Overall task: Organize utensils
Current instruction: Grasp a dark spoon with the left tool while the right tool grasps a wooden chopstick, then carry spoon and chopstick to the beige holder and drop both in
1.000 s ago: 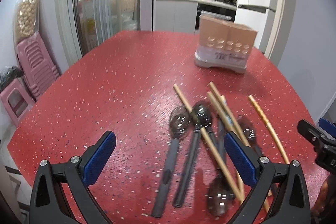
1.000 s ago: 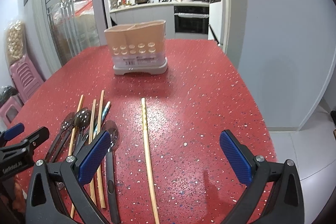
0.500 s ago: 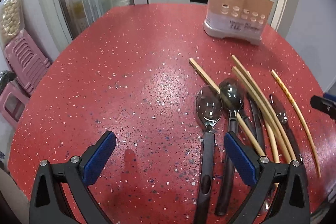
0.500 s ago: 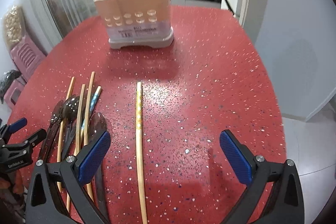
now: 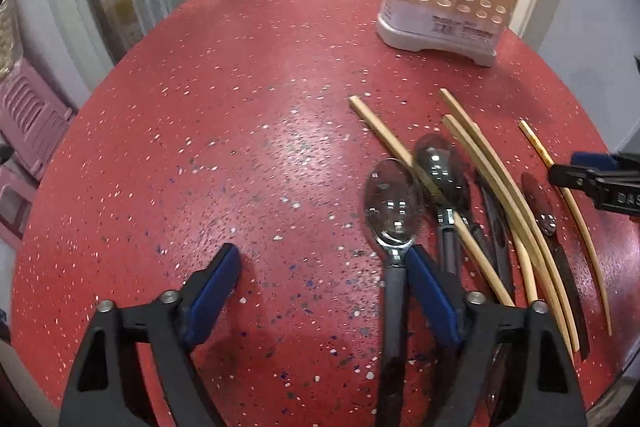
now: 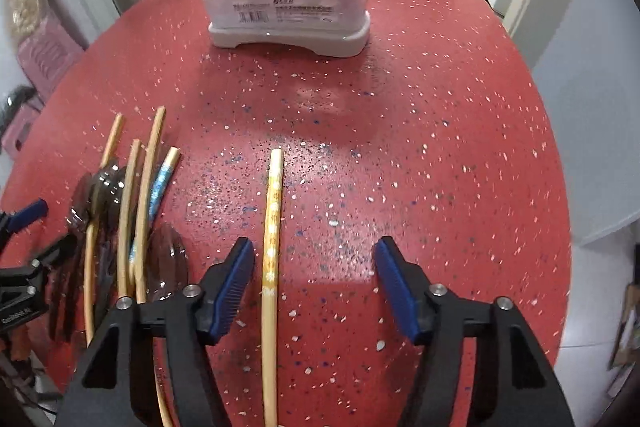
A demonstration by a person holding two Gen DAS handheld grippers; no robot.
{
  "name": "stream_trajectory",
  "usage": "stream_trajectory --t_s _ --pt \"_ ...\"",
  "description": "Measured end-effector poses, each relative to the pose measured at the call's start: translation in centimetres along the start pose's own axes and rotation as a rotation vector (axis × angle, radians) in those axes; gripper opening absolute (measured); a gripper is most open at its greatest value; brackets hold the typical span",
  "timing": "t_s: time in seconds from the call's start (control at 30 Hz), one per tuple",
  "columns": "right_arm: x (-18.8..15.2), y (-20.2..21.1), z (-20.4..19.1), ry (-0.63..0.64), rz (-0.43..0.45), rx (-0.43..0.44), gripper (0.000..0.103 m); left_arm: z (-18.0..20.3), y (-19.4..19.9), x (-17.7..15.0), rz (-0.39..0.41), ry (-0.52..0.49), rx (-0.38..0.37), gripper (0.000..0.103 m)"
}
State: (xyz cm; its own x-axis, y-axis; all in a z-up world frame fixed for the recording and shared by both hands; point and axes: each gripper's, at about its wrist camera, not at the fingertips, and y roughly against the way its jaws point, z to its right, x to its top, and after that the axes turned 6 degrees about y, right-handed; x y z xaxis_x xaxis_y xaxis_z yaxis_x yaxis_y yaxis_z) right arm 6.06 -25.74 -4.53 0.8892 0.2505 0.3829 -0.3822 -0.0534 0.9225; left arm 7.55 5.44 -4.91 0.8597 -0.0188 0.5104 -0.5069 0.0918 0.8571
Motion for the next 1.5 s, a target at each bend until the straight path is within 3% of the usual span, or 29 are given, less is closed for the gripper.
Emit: stream_trajectory --t_s 0.17,0.23,0.27,0.3,0.4,0.57,0.77,0.97,1.1,1.37,1.5 --pt "1.1 -0.4 -0.9 0.051 -0.043 0.026 0.039 1.3 0.1 0.6 -0.036 -0.062 -0.028 0.079" --pt "1.4 -0.4 -1.1 0.066 -0.056 0.037 0.017 2.0 0.1 1.0 -0.052 -0.098 -0.051 0.062" --pt "1.7 -0.5 -1.3 0.073 -0.061 0.041 0.012 2.2 0.2 1.1 -0.059 -0.107 -0.069 0.041" --pt "1.8 -0.5 -1.3 0.072 -0.063 0.045 0.009 2.4 0.1 1.3 -0.064 -0.107 -0.061 0.036" --pt "1.7 -0.4 -0.7 0.053 -0.059 0.084 0.008 2.3 0.2 1.4 -0.058 -0.063 -0.089 0.036" --pt "1.1 1.5 1.1 0.0 -0.009 0.16 0.008 1.5 2.2 1.4 0.018 0.014 -0.13 0.036" --pt "2.2 6.8 2.7 -0.027 0.145 0.231 0.008 1.3 6.6 3.8 0.155 0.074 -0.178 0.036" --pt "5.7 12.2 4.6 -0.062 0.311 0.26 0.008 2.5 10.4 8.9 0.287 0.091 -0.226 0.036" --pt "9.6 14.3 5.2 -0.062 0.407 0.235 0.008 3.4 12.0 13.7 0.377 0.091 -0.238 0.036" --pt "16.3 18.5 7.2 -0.091 0.527 0.232 0.008 5.1 11.9 22.1 0.492 0.132 -0.269 0.036" --pt "18.6 20.4 7.7 -0.066 0.561 0.214 0.008 5.0 11.0 24.6 0.533 0.167 -0.284 0.036"
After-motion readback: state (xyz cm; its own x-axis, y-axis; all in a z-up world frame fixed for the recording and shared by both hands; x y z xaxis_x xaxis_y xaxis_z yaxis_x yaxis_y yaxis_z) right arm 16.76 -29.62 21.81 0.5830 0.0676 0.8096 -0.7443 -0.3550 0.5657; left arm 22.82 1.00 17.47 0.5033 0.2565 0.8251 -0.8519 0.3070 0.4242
